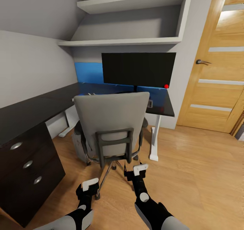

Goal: In the bedroom, organize the workspace by keeping the computer under the desk, ensuring the monitor is on the desk, placing the keyboard on the desk next to the monitor, placing the mouse on the desk next to the keyboard, moving the folder from the swivel chair onto the desk next to the mouse, stacking the notebook on top of the folder with the pen on top of the notebook, and positioning the swivel chair next to the desk.

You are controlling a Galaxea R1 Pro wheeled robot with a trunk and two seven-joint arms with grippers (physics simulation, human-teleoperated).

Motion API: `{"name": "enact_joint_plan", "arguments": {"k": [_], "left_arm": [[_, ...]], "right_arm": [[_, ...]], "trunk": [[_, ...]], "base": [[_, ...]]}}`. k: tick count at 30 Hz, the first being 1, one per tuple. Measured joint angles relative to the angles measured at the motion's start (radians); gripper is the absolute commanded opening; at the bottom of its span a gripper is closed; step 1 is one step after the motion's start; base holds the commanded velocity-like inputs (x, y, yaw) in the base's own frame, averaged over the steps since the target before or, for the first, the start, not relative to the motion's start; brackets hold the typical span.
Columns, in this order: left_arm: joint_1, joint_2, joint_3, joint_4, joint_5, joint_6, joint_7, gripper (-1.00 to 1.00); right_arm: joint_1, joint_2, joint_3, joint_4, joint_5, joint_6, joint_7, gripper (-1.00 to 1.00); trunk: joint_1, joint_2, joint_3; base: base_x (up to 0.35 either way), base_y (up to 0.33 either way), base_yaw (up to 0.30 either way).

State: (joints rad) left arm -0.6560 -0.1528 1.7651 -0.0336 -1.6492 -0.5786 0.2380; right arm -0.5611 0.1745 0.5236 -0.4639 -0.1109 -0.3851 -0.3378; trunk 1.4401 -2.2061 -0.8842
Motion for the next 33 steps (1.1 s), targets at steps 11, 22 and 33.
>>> {"name": "enact_joint_plan", "arguments": {"k": [11, 22, 33], "left_arm": [[0.000, 0.000, 0.000, 0.000, -0.001, 0.000, 0.000, 1.00], [0.000, 0.008, 0.001, -0.003, -0.004, 0.001, -0.002, 1.00], [0.023, 0.049, 0.001, -0.008, -0.004, 0.009, -0.001, 1.00]], "right_arm": [[0.001, 0.000, 0.000, 0.000, 0.000, 0.000, 0.000, 1.00], [0.000, 0.000, -0.001, 0.011, 0.001, 0.000, 0.001, 1.00], [0.000, 0.000, -0.006, 0.132, -0.006, -0.001, -0.003, 1.00]], "trunk": [[0.000, 0.000, 0.000], [0.000, 0.000, 0.000], [0.000, 0.000, 0.000]], "base": [[-0.323, -0.013, 0.000], [-0.295, -0.153, 0.000], [-0.163, -0.128, 0.000]]}}
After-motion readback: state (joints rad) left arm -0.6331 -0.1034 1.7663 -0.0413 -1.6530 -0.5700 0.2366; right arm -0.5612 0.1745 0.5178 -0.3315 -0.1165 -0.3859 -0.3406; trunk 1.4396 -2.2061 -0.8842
